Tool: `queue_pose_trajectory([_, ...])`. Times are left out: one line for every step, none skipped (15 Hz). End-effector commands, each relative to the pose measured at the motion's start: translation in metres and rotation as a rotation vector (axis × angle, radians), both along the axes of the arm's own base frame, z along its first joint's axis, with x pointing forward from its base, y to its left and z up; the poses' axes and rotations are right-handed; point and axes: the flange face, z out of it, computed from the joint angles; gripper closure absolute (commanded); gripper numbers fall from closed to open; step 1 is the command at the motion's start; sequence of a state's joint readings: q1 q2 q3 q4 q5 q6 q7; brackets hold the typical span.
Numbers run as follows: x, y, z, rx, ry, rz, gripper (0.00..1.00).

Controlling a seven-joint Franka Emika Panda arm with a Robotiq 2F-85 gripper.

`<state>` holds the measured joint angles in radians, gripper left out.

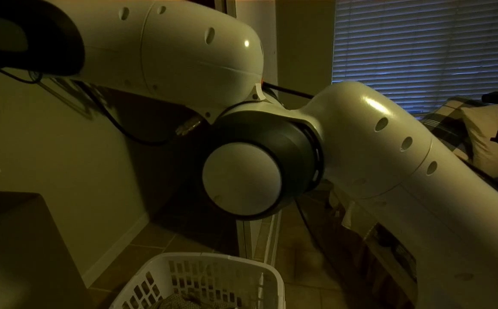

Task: Move the black object to the shelf above

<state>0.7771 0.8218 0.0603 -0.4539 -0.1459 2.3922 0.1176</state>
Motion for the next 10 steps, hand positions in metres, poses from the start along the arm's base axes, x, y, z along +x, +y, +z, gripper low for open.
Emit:
queue_pose_trajectory([0.0034, -0.0006, -0.0015, 0.019, -0.02, 0.081, 0.8])
queue_pose_trajectory([0.0034, -0.0003, -0.0019, 0.015, -0.023, 0.094, 0.8])
queue_pose_trajectory([0.0031, 0.0001, -0.0018, 0.015, -0.028, 0.112, 0.8])
queue_pose_trajectory([0.003, 0.0003, -0.0022, 0.01, -0.029, 0.123, 0.8])
queue_pose_trajectory([0.0028, 0.0005, -0.0021, 0.008, -0.033, 0.139, 0.8])
queue_pose_trajectory([0.0026, 0.0007, -0.0024, 0.005, -0.034, 0.15, 0.8])
queue_pose_trajectory([0.0024, 0.0012, -0.0031, 0.0, -0.032, 0.16, 0.8])
queue_pose_trajectory([0.0023, 0.0017, -0.004, -0.003, -0.032, 0.172, 0.8])
queue_pose_trajectory([0.0026, 0.0017, -0.0045, -0.009, -0.034, 0.177, 0.8])
queue_pose_trajectory([0.0027, 0.0017, -0.0047, -0.014, -0.041, 0.187, 0.3])
